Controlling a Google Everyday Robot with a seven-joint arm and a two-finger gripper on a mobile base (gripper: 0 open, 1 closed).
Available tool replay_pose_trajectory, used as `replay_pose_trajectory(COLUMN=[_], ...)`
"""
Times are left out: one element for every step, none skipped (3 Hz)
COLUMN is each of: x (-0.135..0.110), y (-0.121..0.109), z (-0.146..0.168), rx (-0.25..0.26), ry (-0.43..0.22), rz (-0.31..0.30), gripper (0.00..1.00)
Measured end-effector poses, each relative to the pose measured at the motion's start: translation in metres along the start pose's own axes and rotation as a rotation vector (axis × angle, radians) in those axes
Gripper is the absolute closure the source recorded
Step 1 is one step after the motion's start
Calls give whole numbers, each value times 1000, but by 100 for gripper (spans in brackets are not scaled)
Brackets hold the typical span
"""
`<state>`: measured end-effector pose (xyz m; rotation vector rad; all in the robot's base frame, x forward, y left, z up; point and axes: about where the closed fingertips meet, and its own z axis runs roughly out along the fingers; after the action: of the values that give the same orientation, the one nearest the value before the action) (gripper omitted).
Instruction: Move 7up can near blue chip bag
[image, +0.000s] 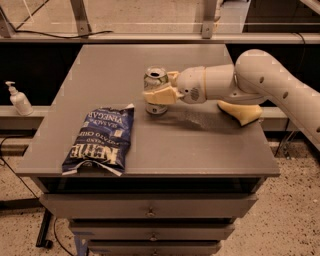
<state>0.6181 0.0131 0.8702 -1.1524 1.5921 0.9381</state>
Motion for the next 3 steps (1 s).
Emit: replay_pose_trajectory(x=[-1,-1,4], y=[0,0,34], z=[0,0,-1], rx=[0,0,-39], ry=[0,0,-6], rz=[0,0,39], gripper=[13,0,0])
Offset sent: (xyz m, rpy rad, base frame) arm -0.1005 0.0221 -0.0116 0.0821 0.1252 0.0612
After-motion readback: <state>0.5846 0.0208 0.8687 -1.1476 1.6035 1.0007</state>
